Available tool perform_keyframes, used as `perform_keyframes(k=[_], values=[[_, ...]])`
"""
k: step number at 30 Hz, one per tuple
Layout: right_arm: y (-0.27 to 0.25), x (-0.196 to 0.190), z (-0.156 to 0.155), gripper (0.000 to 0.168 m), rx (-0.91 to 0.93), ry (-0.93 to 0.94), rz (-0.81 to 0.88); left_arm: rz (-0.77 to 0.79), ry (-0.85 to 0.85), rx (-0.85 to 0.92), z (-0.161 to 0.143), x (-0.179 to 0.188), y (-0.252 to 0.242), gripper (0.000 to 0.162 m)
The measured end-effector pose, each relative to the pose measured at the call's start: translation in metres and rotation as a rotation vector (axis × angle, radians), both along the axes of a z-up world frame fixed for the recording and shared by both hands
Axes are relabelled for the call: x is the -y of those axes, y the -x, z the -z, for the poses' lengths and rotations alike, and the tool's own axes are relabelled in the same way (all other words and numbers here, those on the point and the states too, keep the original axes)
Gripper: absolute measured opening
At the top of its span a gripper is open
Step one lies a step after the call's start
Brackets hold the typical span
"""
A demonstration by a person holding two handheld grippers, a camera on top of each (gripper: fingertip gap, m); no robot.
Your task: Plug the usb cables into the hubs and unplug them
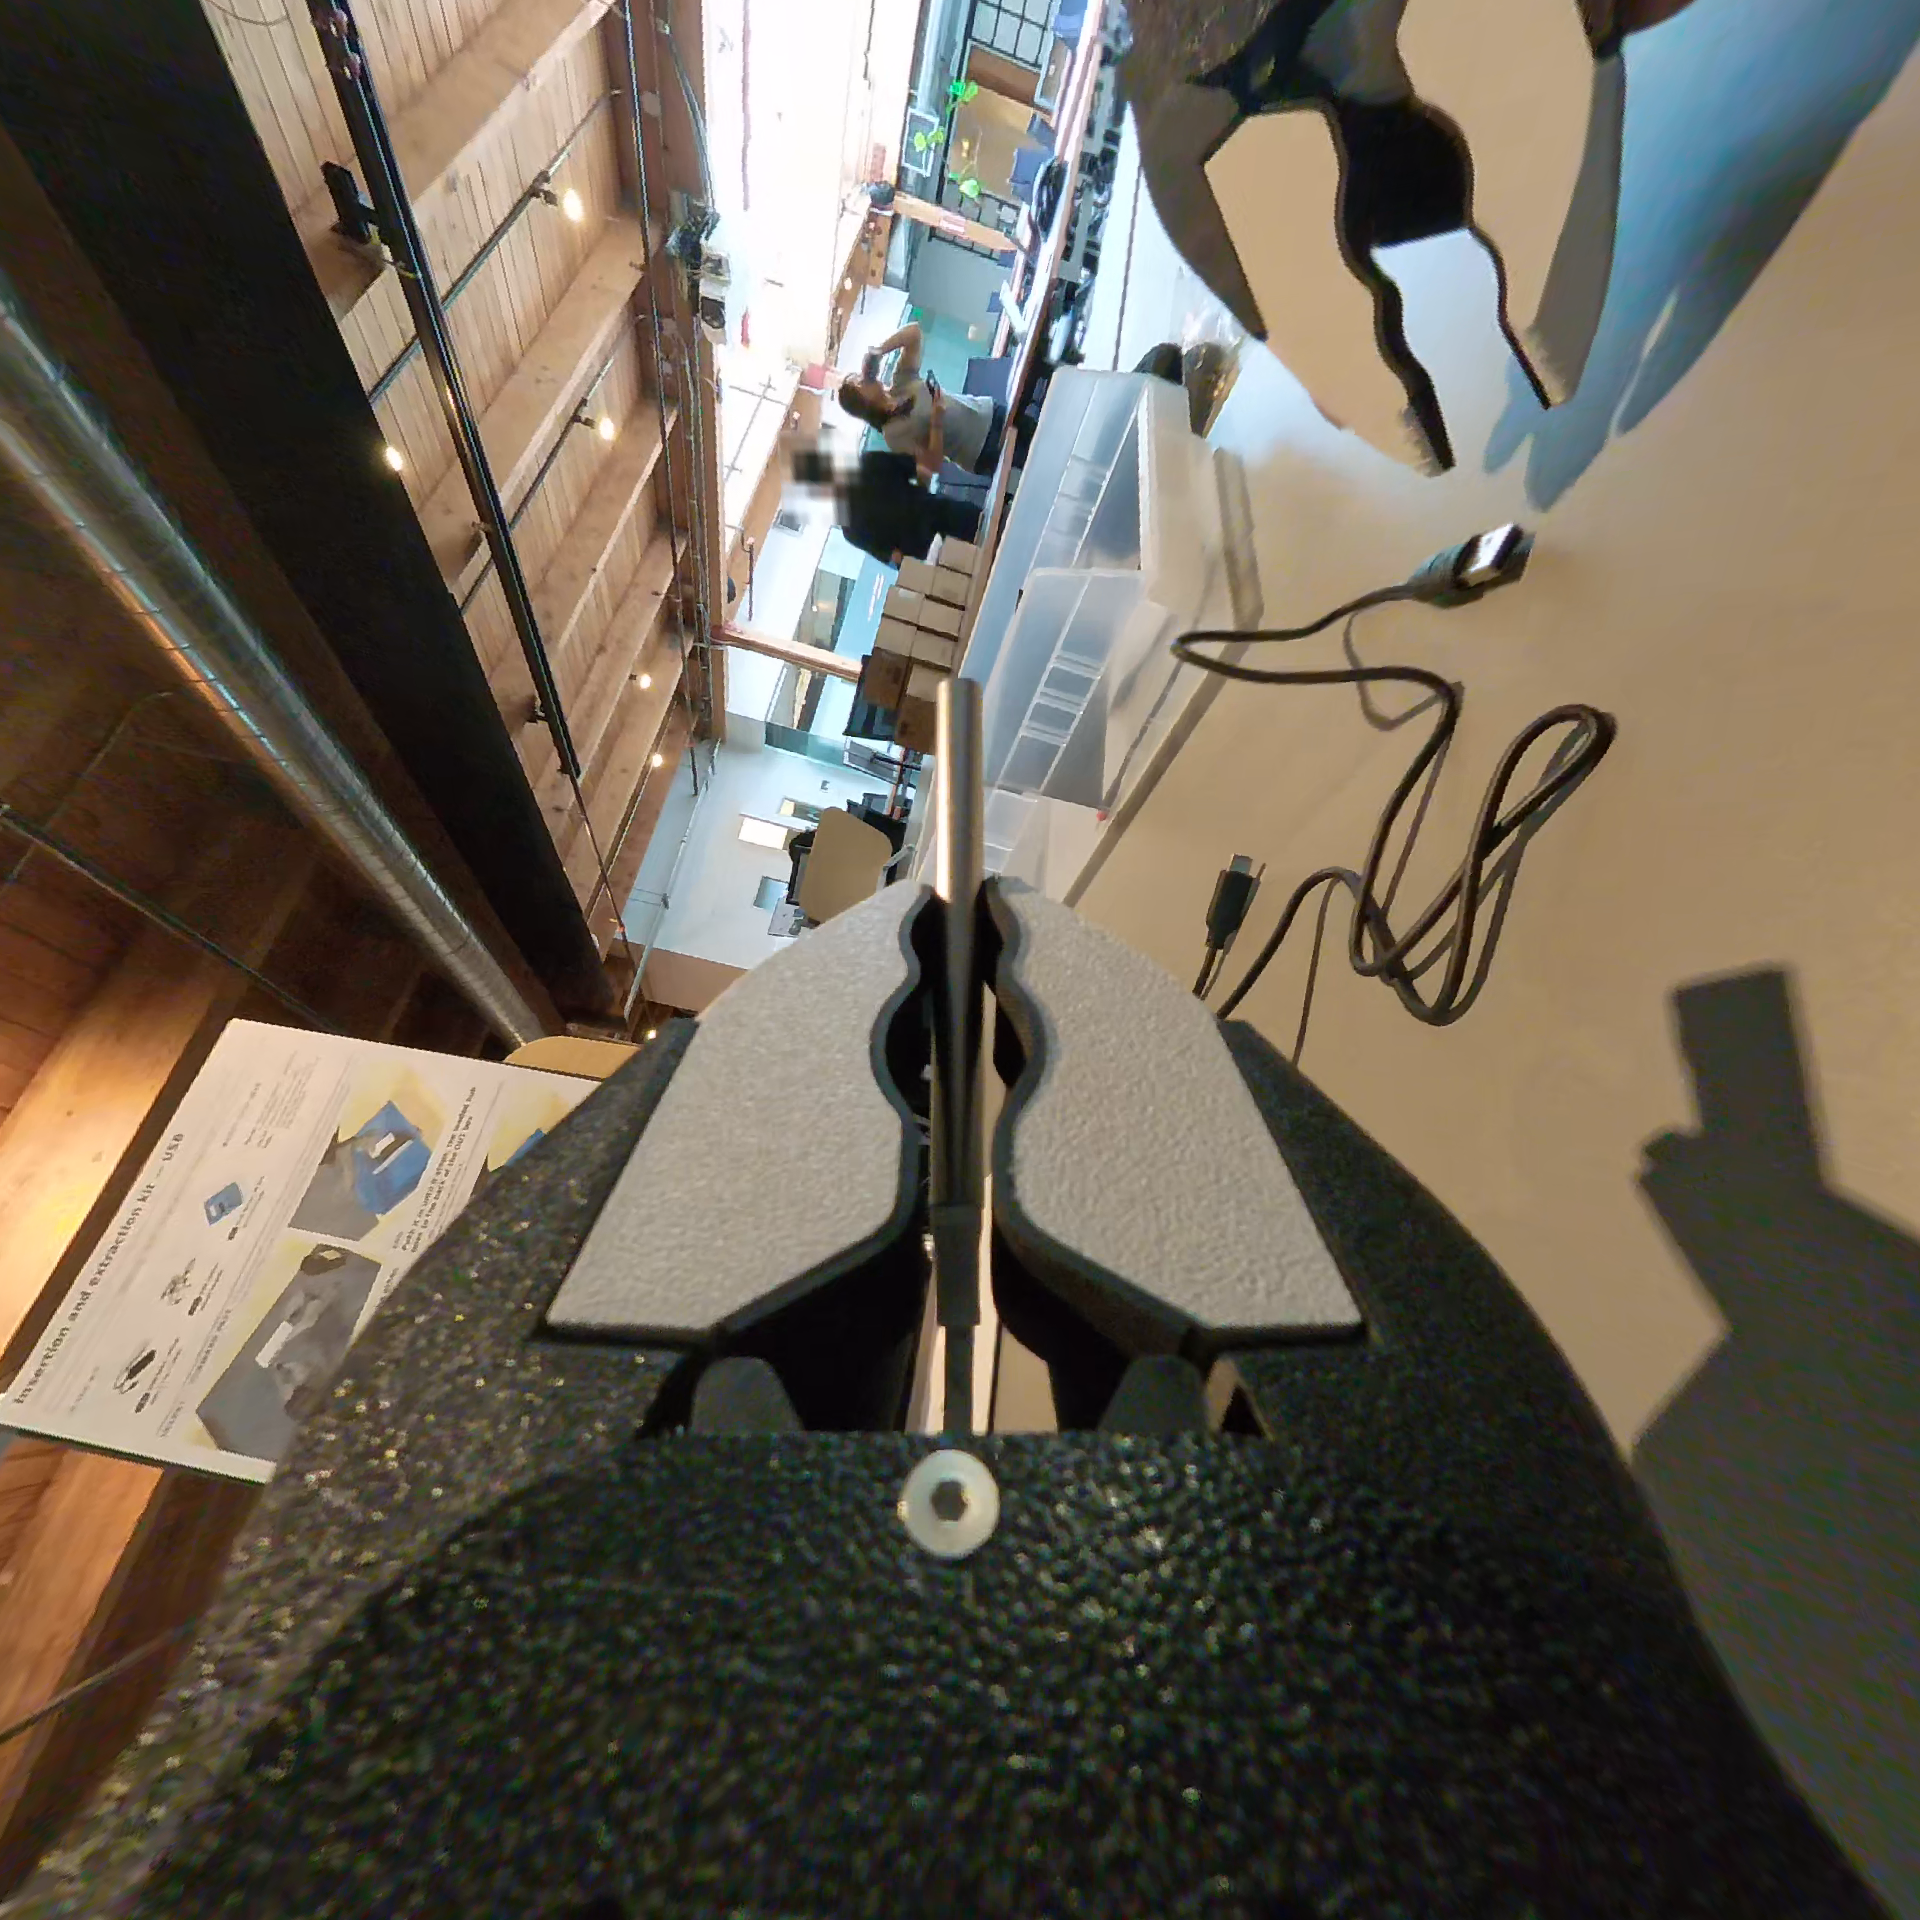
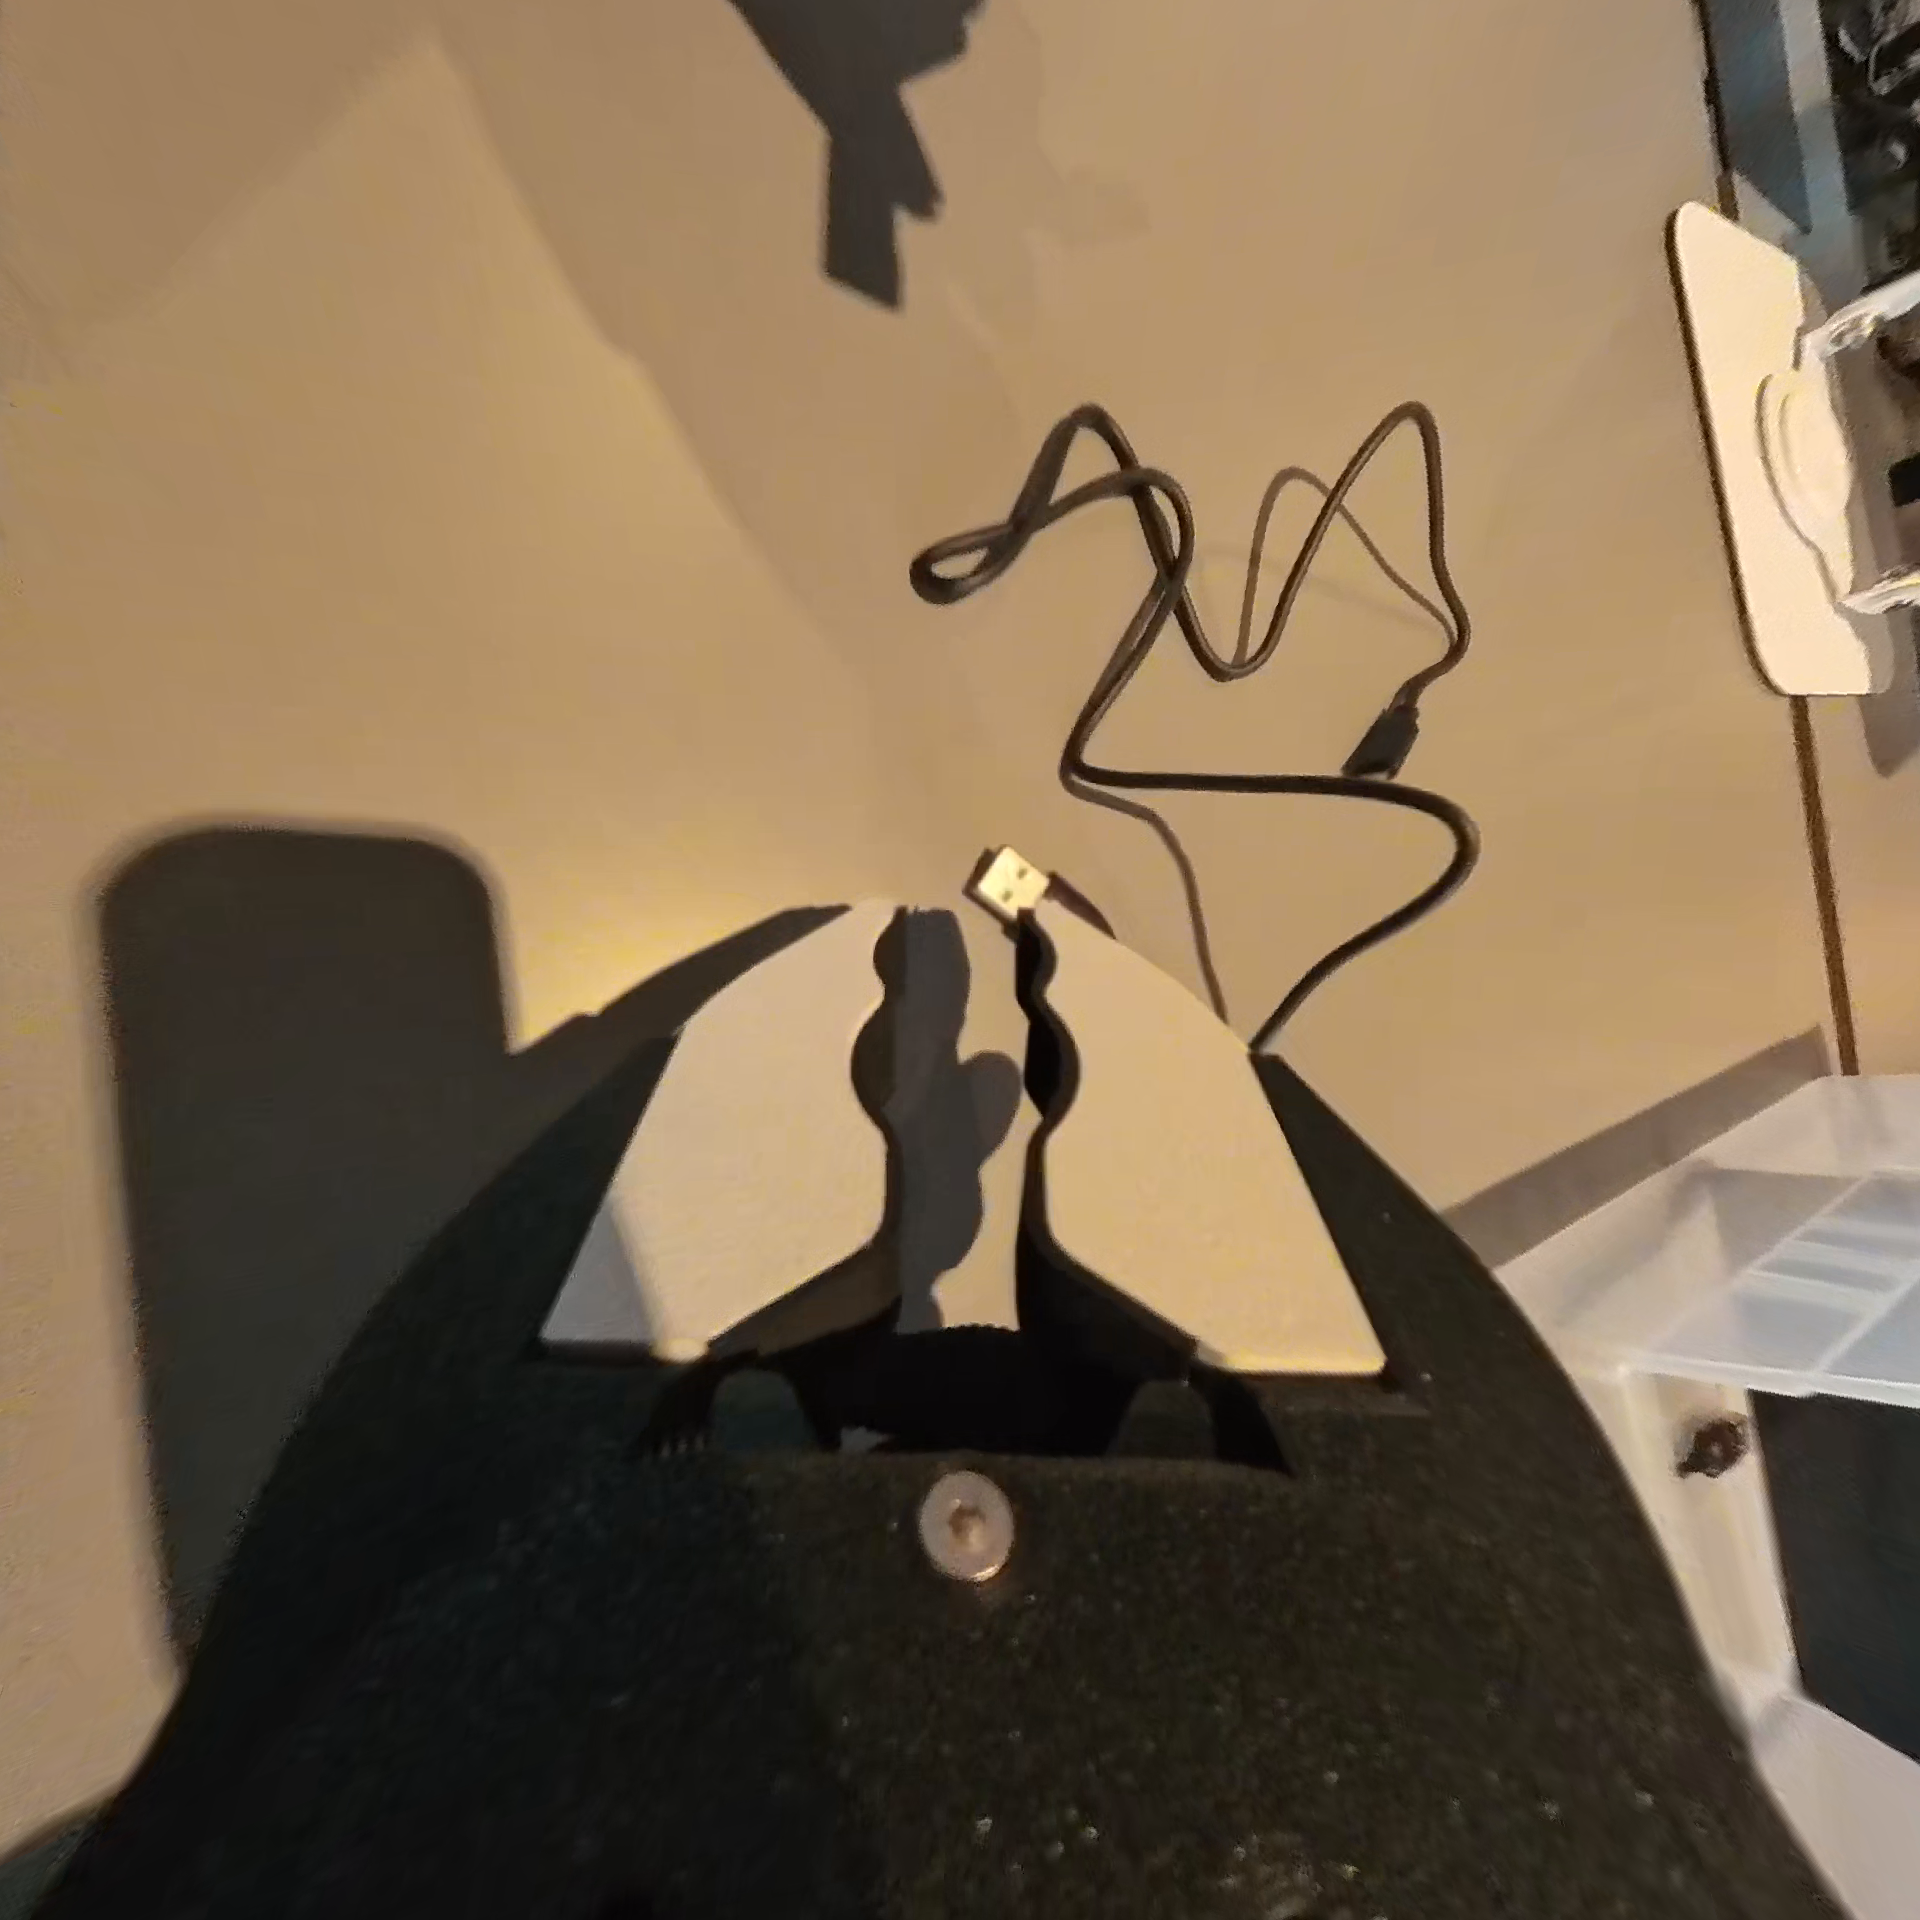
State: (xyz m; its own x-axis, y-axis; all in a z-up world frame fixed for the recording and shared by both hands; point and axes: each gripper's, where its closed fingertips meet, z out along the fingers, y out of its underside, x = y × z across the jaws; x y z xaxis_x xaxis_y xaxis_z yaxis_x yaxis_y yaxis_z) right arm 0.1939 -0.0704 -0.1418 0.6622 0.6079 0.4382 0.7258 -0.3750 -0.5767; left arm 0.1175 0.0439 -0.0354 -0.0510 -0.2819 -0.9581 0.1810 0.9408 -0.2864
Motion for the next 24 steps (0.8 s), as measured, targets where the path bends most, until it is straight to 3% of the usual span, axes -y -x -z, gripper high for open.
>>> perform_keyframes(k=[7, 16, 24], values=[[-0.028, -0.011, 0.013, 0.018, 0.307, 0.017, -0.147, -0.012, -0.004, 0.004, 0.0, -0.003, -0.001, 0.007], [-0.03, -0.023, 0.016, 0.015, 0.404, 0.131, -0.315, -0.018, -0.006, 0.004, 0.001, -0.004, -0.002, 0.007], [-0.028, -0.032, 0.02, 0.011, 0.47, 0.294, -0.367, -0.017, -0.003, 0.011, -0.001, -0.005, 0.0, 0.007]])
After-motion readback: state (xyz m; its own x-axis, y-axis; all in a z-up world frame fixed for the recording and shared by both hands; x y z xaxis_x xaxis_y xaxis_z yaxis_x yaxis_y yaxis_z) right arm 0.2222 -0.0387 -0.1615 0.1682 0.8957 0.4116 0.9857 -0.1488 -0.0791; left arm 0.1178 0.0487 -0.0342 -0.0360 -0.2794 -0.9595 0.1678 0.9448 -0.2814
